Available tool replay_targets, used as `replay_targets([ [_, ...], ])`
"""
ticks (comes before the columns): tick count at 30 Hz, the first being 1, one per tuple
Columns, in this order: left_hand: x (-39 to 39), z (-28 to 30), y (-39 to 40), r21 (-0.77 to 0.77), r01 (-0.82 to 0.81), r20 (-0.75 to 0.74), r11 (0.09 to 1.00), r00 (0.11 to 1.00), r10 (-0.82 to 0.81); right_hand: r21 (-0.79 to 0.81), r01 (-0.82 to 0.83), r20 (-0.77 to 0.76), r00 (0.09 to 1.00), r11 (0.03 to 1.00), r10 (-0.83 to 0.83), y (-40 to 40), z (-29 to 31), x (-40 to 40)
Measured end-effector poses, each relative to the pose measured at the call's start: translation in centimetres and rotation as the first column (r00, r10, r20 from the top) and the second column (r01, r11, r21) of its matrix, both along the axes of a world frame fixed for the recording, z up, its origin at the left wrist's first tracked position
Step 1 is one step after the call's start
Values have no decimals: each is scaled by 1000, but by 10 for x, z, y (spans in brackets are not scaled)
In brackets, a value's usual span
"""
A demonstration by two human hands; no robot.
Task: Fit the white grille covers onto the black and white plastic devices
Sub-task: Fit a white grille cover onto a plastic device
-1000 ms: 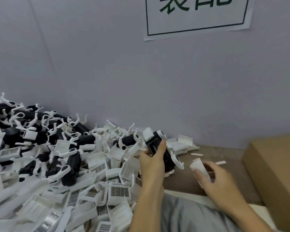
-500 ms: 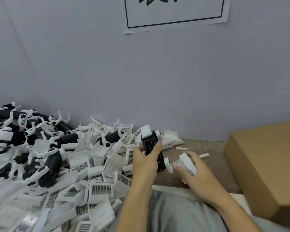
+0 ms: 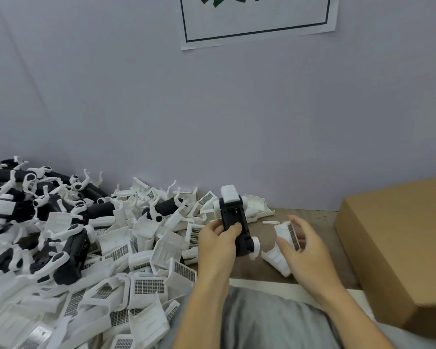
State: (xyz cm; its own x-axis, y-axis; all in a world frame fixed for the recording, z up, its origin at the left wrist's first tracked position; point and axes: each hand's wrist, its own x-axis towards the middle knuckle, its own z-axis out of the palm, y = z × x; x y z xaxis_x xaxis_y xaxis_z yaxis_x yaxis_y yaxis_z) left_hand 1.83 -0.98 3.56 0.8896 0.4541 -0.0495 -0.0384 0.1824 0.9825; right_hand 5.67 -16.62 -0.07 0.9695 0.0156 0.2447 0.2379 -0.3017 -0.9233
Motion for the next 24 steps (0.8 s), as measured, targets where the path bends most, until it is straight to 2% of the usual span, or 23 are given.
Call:
replay_targets([
  [4, 0, -3, -3, -9, -20, 13, 1000, 1000, 20, 69, 96, 72, 992, 993, -101, 2, 14, -3],
  [7, 2, -2, -10, -68, 9, 20, 998, 1000, -7, 26, 87, 163, 983, 996, -90, 14, 29, -15],
  [9, 2, 2, -17, -171, 63, 56, 983, 997, -54, -26, 70, 210, 976, 997, -63, 24, 35, -21],
  [11, 2, 4, -23, -196, 98, 103, 976, 992, -79, -82, 69, 242, 969, 994, -47, 32, 37, -25],
  [14, 0, 5, -33, -143, 142, 188, 979, 975, -114, -115, 125, 248, 964, 986, -93, 35, 36, -26],
  [18, -2, 3, -42, -19, 200, 247, 980, 950, -189, -28, 194, 255, 950, 981, -181, 31, 37, -26],
  [24, 0, 0, -40, 53, 118, 267, 992, 955, -128, -63, 169, 217, 964, 983, -152, 32, 32, -27],
])
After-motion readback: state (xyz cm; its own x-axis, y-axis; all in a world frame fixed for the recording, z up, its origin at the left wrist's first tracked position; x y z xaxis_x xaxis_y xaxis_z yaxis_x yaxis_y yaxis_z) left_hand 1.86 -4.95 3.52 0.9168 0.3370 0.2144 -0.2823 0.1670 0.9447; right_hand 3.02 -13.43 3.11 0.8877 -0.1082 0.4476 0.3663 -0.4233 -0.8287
